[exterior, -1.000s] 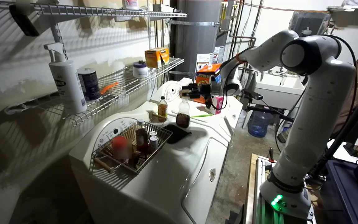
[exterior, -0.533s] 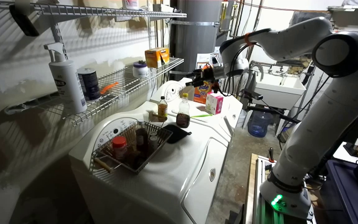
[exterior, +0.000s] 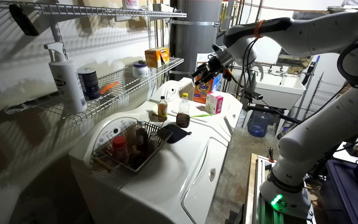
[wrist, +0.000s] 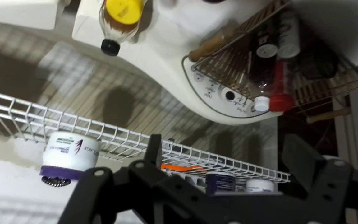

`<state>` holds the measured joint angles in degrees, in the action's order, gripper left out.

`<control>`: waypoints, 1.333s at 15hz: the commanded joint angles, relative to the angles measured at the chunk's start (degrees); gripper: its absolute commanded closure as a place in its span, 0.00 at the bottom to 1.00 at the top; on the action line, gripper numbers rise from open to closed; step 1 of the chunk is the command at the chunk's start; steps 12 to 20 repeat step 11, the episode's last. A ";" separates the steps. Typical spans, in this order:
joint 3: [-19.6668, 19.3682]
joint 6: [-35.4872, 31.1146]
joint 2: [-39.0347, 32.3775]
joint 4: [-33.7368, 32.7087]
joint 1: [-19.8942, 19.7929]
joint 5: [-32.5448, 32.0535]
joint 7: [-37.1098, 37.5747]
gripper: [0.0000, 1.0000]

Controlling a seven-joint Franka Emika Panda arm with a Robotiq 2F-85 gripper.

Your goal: Remove the transparent bottle from the bottom shelf

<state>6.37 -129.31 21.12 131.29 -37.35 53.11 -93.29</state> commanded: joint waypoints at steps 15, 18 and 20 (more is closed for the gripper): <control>-15.08 28.16 3.30 -15.71 8.16 -34.11 23.29 0.00; -15.08 28.16 3.30 -15.71 8.16 -34.11 23.29 0.00; -15.08 28.16 3.30 -15.71 8.16 -34.11 23.29 0.00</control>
